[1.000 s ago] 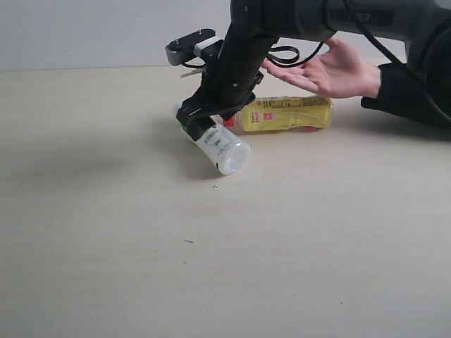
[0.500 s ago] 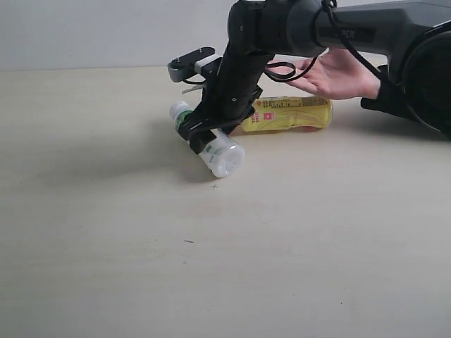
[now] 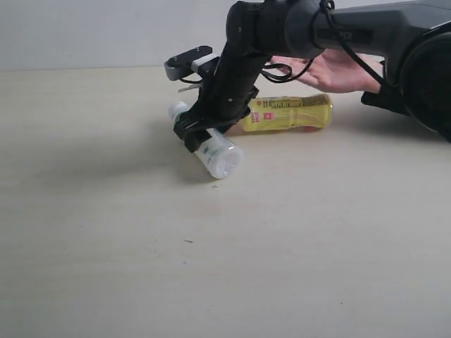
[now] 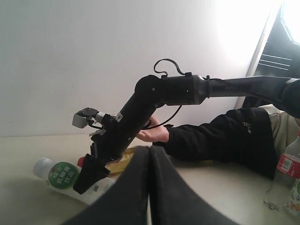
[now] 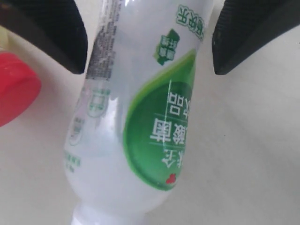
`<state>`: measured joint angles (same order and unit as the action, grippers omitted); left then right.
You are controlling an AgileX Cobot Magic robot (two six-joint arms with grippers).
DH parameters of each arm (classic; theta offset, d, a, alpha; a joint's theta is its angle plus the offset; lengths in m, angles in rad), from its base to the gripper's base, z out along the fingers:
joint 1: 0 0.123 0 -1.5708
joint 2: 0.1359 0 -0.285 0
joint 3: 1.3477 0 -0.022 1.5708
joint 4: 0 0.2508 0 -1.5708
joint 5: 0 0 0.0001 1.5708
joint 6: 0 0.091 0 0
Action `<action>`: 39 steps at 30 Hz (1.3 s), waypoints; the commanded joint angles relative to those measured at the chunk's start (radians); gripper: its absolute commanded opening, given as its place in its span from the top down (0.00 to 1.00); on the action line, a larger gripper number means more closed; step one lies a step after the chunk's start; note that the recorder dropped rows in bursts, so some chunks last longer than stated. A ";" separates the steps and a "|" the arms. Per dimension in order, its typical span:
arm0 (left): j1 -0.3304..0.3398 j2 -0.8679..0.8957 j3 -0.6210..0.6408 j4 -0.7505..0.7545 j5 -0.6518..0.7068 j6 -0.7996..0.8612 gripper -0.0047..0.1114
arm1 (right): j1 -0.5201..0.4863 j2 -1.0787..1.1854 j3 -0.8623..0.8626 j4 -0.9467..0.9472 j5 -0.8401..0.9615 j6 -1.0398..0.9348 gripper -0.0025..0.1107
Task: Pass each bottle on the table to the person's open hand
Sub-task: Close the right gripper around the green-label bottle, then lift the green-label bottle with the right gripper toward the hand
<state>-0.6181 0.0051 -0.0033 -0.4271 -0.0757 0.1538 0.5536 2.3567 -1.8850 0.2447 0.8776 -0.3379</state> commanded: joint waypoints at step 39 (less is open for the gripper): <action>0.000 -0.005 0.003 0.004 -0.003 -0.003 0.96 | 0.022 -0.035 -0.007 -0.001 -0.020 -0.008 0.98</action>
<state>-0.6181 0.0051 -0.0033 -0.4271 -0.0757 0.1538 0.5758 2.3605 -1.8850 0.2455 0.8608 -0.3463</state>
